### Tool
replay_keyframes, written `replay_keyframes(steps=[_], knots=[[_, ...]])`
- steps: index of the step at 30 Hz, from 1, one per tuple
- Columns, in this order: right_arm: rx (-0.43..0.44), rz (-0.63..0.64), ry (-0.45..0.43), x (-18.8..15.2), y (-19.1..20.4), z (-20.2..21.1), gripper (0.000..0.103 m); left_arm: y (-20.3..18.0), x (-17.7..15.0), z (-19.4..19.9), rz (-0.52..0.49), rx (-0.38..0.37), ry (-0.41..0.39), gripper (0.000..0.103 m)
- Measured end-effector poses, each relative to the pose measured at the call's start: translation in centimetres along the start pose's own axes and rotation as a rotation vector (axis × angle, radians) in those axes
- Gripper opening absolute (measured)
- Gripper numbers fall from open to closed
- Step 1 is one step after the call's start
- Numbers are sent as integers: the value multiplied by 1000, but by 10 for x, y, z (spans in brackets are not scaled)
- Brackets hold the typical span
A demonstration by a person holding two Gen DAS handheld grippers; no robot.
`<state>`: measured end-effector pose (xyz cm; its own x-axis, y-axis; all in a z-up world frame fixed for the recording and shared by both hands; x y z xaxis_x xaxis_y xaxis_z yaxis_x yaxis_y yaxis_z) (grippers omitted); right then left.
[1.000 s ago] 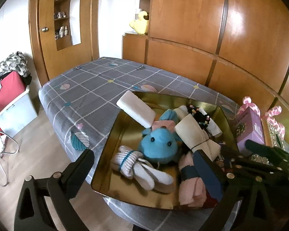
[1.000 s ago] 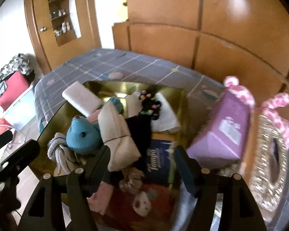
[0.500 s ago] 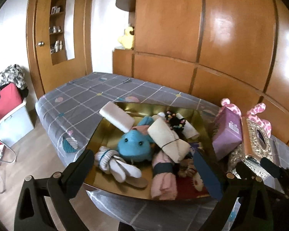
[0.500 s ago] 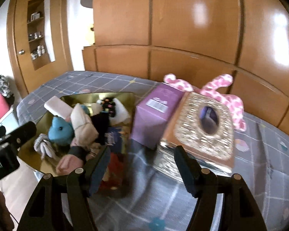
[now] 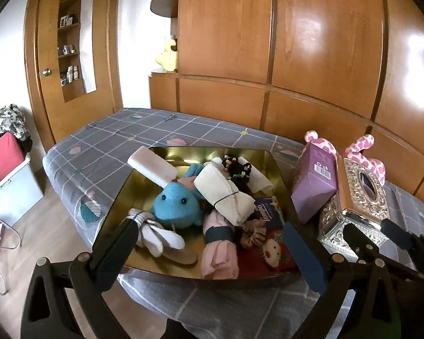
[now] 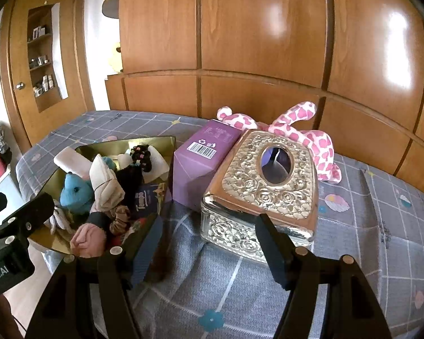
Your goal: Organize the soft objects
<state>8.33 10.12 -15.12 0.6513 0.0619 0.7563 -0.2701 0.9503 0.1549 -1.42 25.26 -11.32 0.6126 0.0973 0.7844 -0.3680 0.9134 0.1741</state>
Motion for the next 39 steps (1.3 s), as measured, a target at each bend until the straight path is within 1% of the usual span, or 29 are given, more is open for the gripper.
replay_keyframes(steps=[8,17,39], knots=[[-3,3,-3,0,1,1,69,1,-3,-3,3,-2,18,103],[-2,1,-18,3,1,5,69,2,-3,-3,3,0,19,103],[-2,-4,-18,4,1,5,69,4,-4,-4,-1,0,30,103]])
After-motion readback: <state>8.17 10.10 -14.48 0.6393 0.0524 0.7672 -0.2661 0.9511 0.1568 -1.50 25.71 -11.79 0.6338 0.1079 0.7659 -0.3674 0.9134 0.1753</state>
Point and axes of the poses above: each gripper's, at about its wrist camera, not at the fingertips, and z roughly against the way its jaws point, y to its left, x to its top, the point moved 9 cm from there along -z, roughly the way its jaws point, and after that the axes turned 15 degrees about -z, right-handed, at the moved point
